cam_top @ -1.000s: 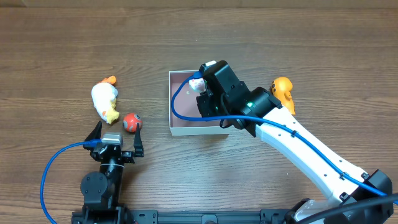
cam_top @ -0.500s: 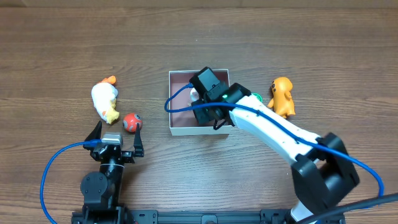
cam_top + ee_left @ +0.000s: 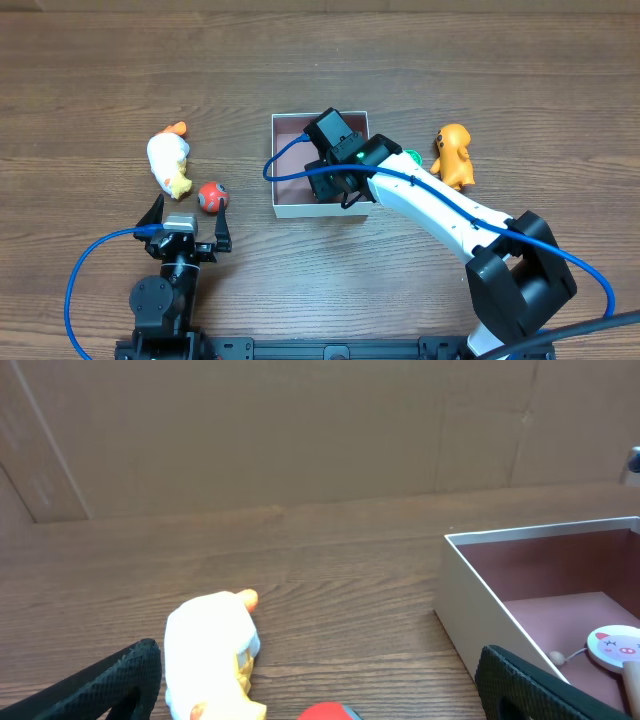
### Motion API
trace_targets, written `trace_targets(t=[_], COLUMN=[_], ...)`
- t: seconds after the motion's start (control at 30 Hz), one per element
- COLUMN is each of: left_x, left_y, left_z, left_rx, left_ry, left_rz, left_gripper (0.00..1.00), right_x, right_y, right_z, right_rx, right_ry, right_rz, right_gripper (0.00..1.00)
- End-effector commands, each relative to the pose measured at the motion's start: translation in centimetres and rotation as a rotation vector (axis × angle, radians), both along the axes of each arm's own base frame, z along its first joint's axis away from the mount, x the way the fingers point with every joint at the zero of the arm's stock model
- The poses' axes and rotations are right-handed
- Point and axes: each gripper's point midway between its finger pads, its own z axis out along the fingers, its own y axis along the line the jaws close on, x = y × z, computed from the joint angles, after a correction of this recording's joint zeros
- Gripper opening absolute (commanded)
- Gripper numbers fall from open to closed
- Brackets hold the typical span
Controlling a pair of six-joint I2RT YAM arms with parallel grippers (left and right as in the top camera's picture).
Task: Pack container
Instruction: 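Carry the pig toy left into the box and release it, then move the right gripper to the green round toy and grasp it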
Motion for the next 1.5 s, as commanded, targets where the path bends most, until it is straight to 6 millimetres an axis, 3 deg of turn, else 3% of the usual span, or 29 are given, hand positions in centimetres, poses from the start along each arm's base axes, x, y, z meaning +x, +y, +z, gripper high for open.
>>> trace_targets(t=[0.0,0.1,0.27,0.47,0.6,0.97,1.3,1.47], left_x=[0.0,0.0,0.0,0.0,0.0,0.0,0.0,0.0], left_y=[0.0,0.0,0.0,0.0,0.0,0.0,0.0,0.0], left_z=[0.0,0.0,0.0,0.0,0.0,0.0,0.0,0.0], left_rx=[0.011,0.011,0.011,0.011,0.011,0.011,0.011,0.011], left_ry=[-0.008,-0.008,-0.008,-0.008,-0.008,-0.008,-0.008,-0.008], left_rz=[-0.005,-0.005,-0.005,-0.005,-0.005,-0.005,-0.005,-0.005], left_gripper=[1.0,1.0,1.0,1.0,1.0,1.0,1.0,1.0], right_x=[0.8,1.6,2.6,2.7,2.7,5.8,6.7,7.3], right_y=[1.1,1.0,-1.3,-5.5,-7.3,-15.8,-17.7,-17.6], right_z=[2.9,6.3,12.4,16.2,15.9,14.5,11.5,8.7], right_rx=[0.056,0.063,0.012,-0.101,-0.151,-0.094,-0.094,-0.131], right_ry=[-0.042,-0.097,-0.223,-0.351,-0.337,-0.208,-0.122,-0.062], right_rz=[0.002,-0.008,-0.069,-0.166,-0.193,-0.423,-0.432,-0.423], right_gripper=[0.53,0.53,0.54,0.65,0.69,0.7,0.69,0.68])
